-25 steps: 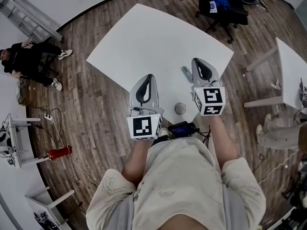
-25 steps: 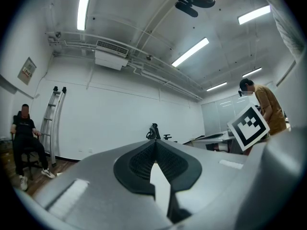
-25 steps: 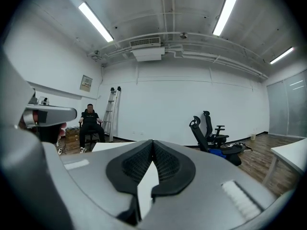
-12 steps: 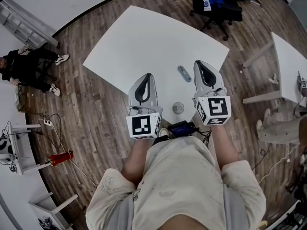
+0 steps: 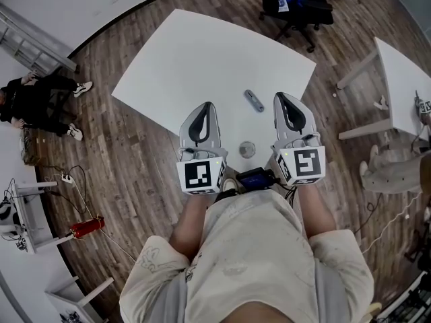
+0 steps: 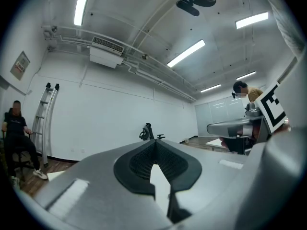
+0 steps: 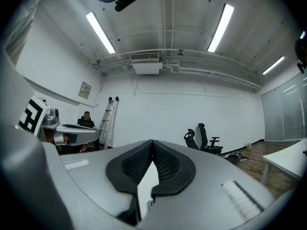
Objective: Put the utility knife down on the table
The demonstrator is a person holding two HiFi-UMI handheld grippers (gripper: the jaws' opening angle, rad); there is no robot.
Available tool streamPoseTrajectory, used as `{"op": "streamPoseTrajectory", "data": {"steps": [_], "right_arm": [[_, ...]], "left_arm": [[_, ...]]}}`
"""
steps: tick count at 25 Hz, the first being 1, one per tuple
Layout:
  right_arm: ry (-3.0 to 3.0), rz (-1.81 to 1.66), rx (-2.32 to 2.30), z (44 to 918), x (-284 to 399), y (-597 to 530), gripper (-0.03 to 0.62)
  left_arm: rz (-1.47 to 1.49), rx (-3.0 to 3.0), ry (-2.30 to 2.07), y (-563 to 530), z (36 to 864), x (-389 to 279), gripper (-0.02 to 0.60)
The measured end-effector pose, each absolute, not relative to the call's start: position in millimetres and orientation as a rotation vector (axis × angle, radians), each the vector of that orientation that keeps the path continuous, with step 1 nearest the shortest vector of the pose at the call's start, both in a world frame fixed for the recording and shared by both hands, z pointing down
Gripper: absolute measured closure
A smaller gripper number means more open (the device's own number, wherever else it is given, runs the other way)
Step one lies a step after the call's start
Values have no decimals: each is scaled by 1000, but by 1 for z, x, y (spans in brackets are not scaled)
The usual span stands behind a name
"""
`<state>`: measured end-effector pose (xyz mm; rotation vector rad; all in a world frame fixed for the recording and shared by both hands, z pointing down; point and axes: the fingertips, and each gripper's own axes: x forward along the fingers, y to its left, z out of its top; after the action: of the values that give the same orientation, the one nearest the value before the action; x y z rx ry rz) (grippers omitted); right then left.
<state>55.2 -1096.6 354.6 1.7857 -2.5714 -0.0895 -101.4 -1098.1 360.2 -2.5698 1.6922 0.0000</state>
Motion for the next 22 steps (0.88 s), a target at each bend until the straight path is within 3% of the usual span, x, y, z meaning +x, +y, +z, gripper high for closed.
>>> {"op": "streamPoseTrajectory", "data": {"steps": [22], "right_arm": [[-2572, -157, 1847, 366, 72, -1120, 588]], "left_arm": [[36, -2587, 1665, -1123, 362, -80, 563]]}}
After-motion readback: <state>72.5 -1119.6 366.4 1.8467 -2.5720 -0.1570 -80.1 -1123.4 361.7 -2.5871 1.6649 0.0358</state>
